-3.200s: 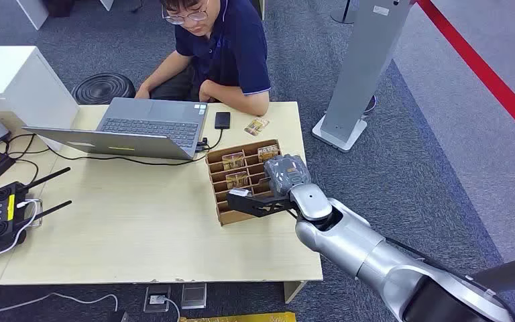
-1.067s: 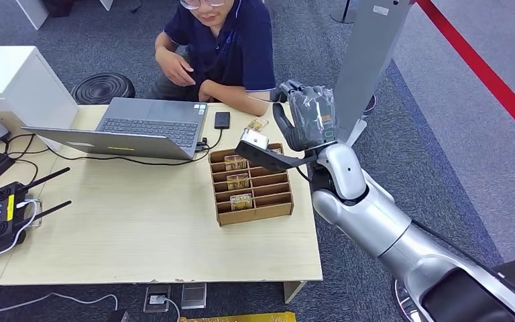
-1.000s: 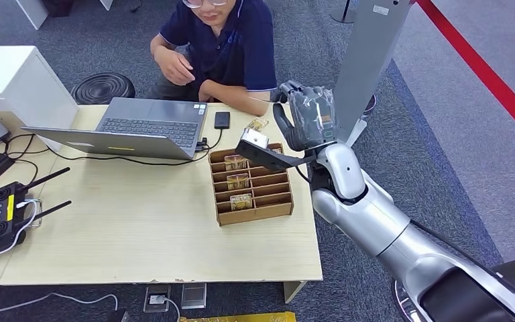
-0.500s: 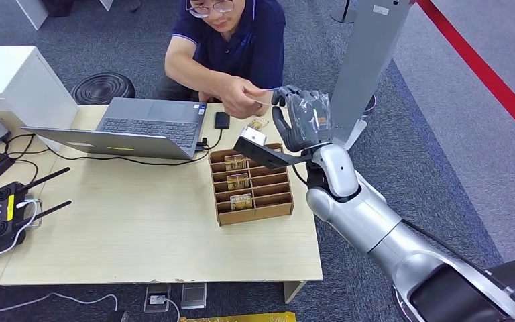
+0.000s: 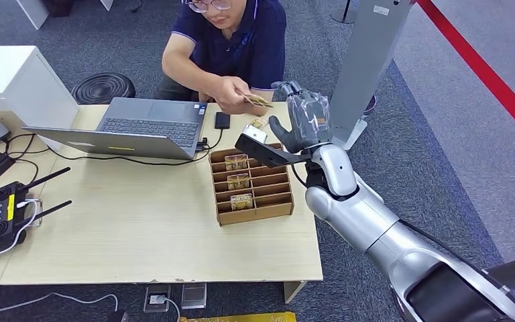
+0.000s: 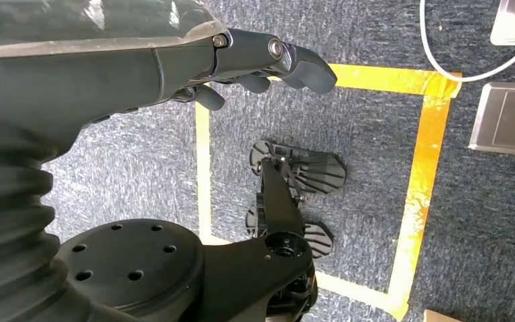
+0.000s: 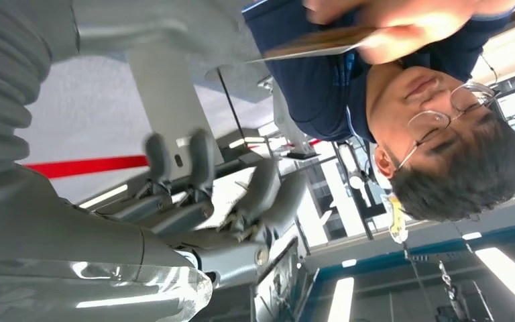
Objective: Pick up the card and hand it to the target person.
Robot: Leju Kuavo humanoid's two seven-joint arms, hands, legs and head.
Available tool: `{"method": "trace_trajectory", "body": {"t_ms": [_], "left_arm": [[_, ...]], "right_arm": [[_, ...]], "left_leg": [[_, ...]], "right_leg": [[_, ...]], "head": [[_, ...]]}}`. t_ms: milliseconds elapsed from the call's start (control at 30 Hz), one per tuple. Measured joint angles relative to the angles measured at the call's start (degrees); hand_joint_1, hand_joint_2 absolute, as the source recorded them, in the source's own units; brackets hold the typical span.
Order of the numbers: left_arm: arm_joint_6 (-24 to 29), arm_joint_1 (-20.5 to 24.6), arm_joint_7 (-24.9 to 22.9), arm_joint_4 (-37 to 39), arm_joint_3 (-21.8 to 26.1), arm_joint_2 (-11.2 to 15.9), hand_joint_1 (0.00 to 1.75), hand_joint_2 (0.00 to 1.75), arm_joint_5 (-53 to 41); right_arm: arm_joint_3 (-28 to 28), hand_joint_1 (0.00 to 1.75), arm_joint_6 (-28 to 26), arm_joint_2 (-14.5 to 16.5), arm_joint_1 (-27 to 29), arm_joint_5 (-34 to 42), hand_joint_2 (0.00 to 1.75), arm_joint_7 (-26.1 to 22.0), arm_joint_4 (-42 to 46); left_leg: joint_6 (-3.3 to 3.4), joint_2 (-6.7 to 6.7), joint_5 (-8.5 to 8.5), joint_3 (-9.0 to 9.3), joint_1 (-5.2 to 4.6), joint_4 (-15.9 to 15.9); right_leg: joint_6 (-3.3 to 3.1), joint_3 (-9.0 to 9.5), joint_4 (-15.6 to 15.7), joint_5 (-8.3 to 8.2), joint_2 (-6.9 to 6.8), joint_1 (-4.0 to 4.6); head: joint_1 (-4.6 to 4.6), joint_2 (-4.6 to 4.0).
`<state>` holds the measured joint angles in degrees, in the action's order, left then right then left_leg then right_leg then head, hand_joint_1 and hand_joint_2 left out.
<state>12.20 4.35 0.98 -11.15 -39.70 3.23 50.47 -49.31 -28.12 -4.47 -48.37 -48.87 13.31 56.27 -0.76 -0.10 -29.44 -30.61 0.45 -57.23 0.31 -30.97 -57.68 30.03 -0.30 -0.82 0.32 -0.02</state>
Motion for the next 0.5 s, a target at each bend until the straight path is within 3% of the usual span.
{"method": "trace_trajectory", "body": {"t_ms": [133, 367, 500], "left_arm": [[0.5, 0.0, -0.2, 0.0, -0.2, 0.0, 0.0, 0.0, 0.7], [1.3, -0.2, -0.7, 0.0, -0.4, 0.0, 0.0, 0.0, 2.7], [1.8, -0.3, -0.9, 0.0, -0.4, 0.0, 0.0, 0.0, 3.9]], "right_arm": [[0.7, 0.0, 0.1, 0.0, 0.7, 7.0, 1.75, -2.2, 0.6], [4.0, 0.0, 4.5, -1.1, 5.4, 37.7, 1.75, -10.6, 6.2], [5.8, 0.0, 5.7, -2.9, 9.3, 50.1, 1.75, -13.2, 10.6]], "left_leg": [[0.0, 0.0, 0.0, 0.03, 0.0, 0.0], [0.0, 0.0, 0.0, 0.04, 0.0, 0.0], [0.0, 0.0, -0.01, 0.04, 0.0, 0.0]], "right_leg": [[0.0, 0.0, 0.0, 0.0, 0.0, 0.0], [0.0, 0.0, 0.0, 0.0, 0.0, 0.0], [0.0, 0.0, 0.0, 0.0, 0.0, 0.0]], "head": [[-0.05, 0.0], [-0.03, 0.0], [0.02, 0.0]]}}
